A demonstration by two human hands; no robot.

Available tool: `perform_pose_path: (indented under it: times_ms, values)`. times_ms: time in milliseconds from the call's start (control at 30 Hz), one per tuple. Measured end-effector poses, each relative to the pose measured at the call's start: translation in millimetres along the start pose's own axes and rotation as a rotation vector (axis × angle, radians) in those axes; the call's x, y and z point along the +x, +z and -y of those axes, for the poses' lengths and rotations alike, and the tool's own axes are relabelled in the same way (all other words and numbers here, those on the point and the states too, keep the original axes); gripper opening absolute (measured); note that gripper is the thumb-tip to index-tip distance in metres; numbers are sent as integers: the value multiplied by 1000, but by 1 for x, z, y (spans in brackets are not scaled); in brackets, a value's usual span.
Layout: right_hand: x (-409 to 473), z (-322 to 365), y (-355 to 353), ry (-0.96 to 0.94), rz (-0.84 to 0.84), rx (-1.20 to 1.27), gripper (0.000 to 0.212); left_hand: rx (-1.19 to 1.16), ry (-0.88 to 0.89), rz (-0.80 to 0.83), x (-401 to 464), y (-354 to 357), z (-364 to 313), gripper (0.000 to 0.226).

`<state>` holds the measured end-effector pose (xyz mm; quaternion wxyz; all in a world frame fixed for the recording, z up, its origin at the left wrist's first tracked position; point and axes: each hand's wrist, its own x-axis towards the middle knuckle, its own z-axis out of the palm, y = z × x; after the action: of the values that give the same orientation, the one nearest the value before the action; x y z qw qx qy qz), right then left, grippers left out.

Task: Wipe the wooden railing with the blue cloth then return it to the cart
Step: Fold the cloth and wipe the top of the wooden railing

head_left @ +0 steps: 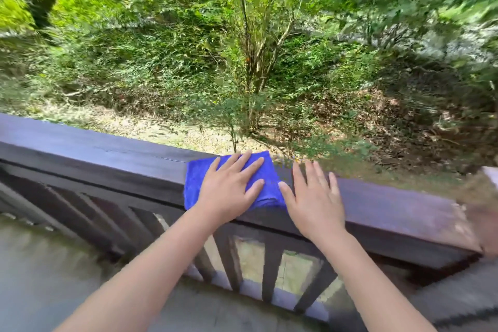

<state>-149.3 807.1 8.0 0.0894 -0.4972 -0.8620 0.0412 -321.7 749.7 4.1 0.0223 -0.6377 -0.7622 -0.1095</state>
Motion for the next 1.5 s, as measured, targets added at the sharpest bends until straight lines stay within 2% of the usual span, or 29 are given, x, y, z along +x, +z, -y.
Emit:
perform_pose_path:
  times_ms: [167,333,400,467,500,600,700,800,967,1033,1200,1500]
  values:
    - [27,91,20,-50,49,-19,66,32,-118,13,-14,-26,136,53]
    - [48,164,36,-40,69,-25,65,40,-232,6,-26,-47,246,52]
    - [53,175,37,-20,56,-13,65,42,-350,7,-17,-46,251,52]
    - [58,190,41,0,40,-9,65,25,-486,42,-8,-41,234,63]
    - [59,196,42,13,22,-12,64,11,-499,53,-5,-37,221,68]
    - [62,209,46,47,-31,-35,62,1,-303,39,-6,-29,198,63]
    - [62,214,48,71,-44,-51,60,20,-108,35,-14,-34,217,55]
    - [64,230,50,60,-22,-76,65,26,5,4,-23,-40,248,52]
    - [75,279,58,4,-14,-85,70,55,-43,-40,-35,-54,311,54]
    - [82,301,62,-36,-13,-87,69,35,-51,-97,-41,-62,337,56]
    - [99,365,71,-146,-17,-70,73,10,-25,-256,-50,-68,390,46]
    - [125,446,84,-275,6,-60,74,25,-39,-294,-55,-80,488,45]
